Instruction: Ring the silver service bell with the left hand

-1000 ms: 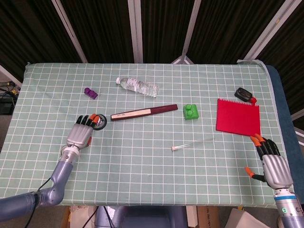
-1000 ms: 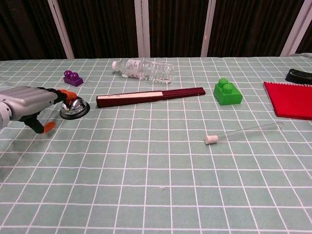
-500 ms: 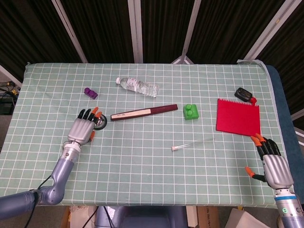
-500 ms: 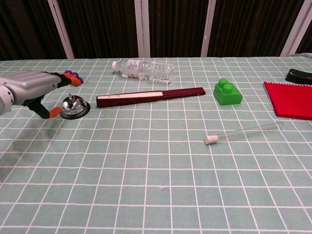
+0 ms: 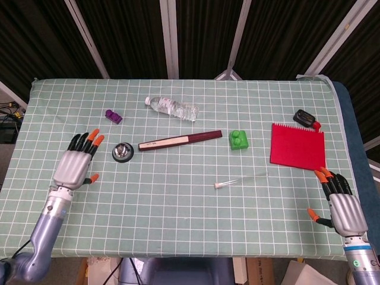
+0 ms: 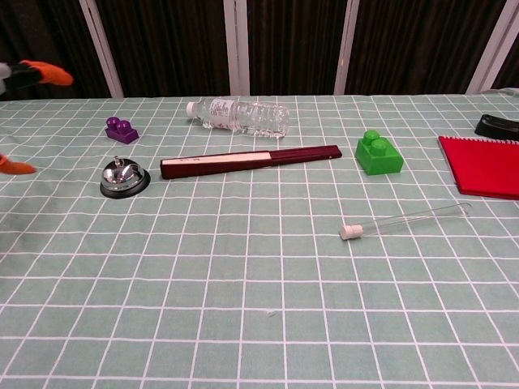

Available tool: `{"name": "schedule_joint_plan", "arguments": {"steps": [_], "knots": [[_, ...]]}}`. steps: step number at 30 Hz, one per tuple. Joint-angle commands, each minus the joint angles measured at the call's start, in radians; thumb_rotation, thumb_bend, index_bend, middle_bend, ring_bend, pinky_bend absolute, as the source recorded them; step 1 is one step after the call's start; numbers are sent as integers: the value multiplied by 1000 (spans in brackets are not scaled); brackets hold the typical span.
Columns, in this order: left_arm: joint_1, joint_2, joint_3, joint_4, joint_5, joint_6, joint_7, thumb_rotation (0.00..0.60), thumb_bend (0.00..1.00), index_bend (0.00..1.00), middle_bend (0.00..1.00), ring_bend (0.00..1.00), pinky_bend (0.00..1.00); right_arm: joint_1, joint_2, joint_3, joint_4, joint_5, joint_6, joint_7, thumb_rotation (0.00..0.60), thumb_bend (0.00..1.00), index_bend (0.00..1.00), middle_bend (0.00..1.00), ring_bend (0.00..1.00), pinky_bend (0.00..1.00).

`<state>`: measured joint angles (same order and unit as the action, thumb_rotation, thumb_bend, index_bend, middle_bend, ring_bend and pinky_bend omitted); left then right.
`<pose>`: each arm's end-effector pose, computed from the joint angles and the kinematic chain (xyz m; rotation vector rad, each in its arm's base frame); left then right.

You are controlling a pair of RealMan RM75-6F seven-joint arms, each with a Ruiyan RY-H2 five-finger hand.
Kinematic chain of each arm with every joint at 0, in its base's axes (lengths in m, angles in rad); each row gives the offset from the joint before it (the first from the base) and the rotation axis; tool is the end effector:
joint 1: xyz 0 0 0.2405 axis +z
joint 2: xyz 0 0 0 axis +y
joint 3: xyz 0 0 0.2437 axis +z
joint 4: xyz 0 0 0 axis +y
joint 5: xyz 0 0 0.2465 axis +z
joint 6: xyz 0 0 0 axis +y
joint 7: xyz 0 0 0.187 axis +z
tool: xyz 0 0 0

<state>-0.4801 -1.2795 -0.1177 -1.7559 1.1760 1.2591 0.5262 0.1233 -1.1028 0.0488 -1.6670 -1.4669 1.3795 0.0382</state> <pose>-0.1983 0.3284 0.0362 -1.6292 -0.7753 -0.7906 -0.3069 -0.2357 0.1028 1.4154 -1.0346 0.9121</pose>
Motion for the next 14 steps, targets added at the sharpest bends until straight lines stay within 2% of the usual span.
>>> {"name": "schedule_joint_plan", "arguments": {"steps": [1, 7, 12, 14], "knots": [[117, 100, 113, -49, 119, 104, -87, 600, 140, 0, 0, 0, 0, 1, -2, 0, 0, 0, -1, -8, 600, 289, 0, 0, 0, 0], [260, 171, 218, -36, 249, 261, -190, 600, 128, 0, 0, 0, 0, 3, -7, 0, -1, 6, -6, -34, 600, 288, 0, 0, 0, 0], [336, 178, 266, 38, 303, 324, -261, 600, 128, 0, 0, 0, 0, 2, -7, 1, -5, 8, -4, -36, 600, 288, 0, 0, 0, 0], [346, 178, 265, 51, 310, 333, -284, 600, 128, 0, 0, 0, 0, 2, -6, 1, -5, 7, -3, -36, 600, 289, 0, 0, 0, 0]]}}
